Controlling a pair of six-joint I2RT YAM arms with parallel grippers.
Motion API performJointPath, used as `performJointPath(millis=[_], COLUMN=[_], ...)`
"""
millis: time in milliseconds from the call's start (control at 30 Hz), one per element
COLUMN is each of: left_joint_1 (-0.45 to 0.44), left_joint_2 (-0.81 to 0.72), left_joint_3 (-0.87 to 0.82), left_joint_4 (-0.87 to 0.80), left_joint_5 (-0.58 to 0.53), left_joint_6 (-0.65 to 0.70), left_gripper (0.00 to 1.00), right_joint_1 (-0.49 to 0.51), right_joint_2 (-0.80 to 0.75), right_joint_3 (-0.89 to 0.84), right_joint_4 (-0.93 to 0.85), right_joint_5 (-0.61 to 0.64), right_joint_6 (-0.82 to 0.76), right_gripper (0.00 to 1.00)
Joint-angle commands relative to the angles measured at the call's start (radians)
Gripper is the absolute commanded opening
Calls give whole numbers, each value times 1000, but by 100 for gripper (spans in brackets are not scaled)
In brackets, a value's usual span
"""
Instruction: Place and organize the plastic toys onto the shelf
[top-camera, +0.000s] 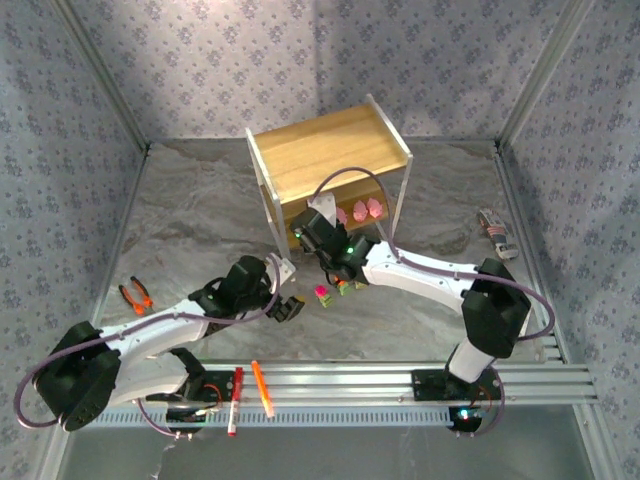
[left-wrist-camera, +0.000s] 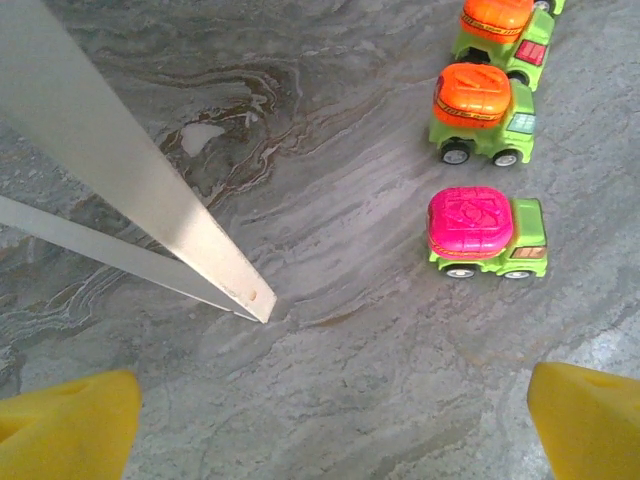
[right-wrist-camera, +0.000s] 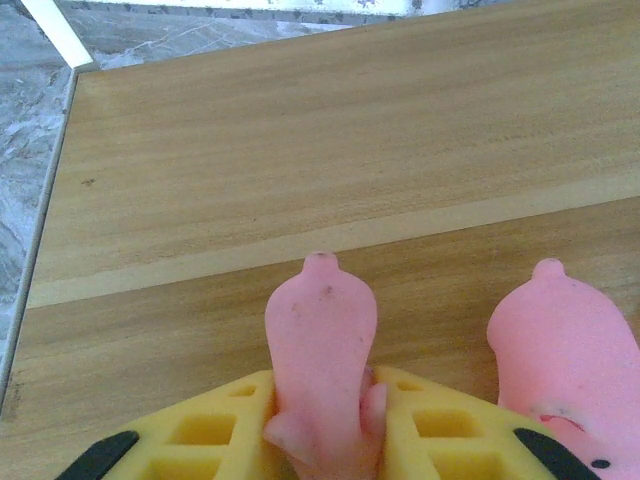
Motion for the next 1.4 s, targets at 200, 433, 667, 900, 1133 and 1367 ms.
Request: performJointPath(millis=[200, 433, 667, 900, 1133, 1367], left_joint_1=[-11, -12, -11, -12, -12, -13], left_joint_2=[-18, -12, -14, -12, -9, -1], left_joint_3=[-13, -11, -10, -10, -7, 4], left_joint_4=[34, 31, 25, 27, 17, 6], left_joint_5=[105, 113, 118, 120, 136, 149], left_joint_6=[70, 77, 85, 89, 100, 107], left_gripper=[99, 99, 99, 99, 99, 99], right_joint_1=[3, 7, 10, 24, 44, 63], right_joint_2=[5, -5, -9, -16, -49, -92], right_joint_3=[39, 23, 24, 42, 37, 17], right_joint_4=[-34, -46, -55, -78, -100, -145], right_joint_5=[16, 28, 29, 52, 75, 95], right_joint_6=[-1, 10, 13, 2, 3, 20], right_gripper=[28, 30, 38, 47, 50, 51])
